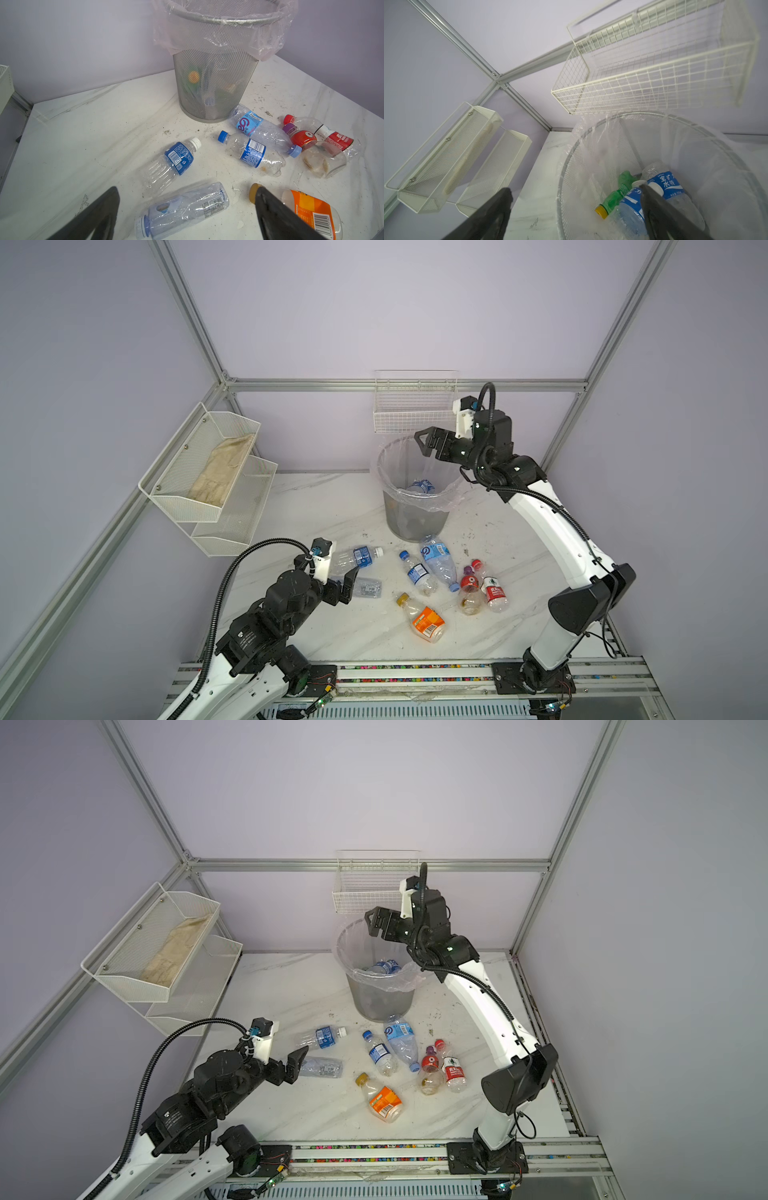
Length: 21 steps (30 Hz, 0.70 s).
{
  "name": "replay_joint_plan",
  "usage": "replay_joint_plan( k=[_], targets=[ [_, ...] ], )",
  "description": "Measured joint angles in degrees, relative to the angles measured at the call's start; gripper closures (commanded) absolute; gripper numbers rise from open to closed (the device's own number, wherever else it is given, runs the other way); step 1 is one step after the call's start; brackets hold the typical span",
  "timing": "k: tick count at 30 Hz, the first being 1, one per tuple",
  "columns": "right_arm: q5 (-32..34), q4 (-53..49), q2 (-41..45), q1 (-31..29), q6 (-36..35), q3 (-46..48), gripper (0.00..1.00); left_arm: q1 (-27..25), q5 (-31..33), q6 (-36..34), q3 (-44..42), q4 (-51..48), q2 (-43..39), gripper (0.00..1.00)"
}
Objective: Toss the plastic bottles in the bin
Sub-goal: 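Open the right gripper to drop the water bottle into the wastebasket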
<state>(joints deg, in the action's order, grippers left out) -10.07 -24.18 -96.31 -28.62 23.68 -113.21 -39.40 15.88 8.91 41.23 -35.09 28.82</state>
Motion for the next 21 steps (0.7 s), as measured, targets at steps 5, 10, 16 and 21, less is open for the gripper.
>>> replay_joint_plan(
  k=[5,10,16,21],
  targets=[
    [0.24,1.68,5.73,0.02,-0.04,3.04,0.02,0.0,0.0,0.04,0.0,-0.2,0.13,0.0],
    [0.2,2.16,6.97,0.02,0.07,6.19,0.02,0.0,-0.02,0.11,0.0,-0.22,0.24,0.0],
    [-0.07,2.1,8.72,0.02,0.11,10.19,0.02,0.0,-1.38,0.11,0.0,-0.2,1.2,0.0],
    [-0.28,2.14,11.34,0.02,-0.31,11.87,0.02,0.0,-4.11,0.02,-0.07,-0.04,3.5,0.0]
  ],
)
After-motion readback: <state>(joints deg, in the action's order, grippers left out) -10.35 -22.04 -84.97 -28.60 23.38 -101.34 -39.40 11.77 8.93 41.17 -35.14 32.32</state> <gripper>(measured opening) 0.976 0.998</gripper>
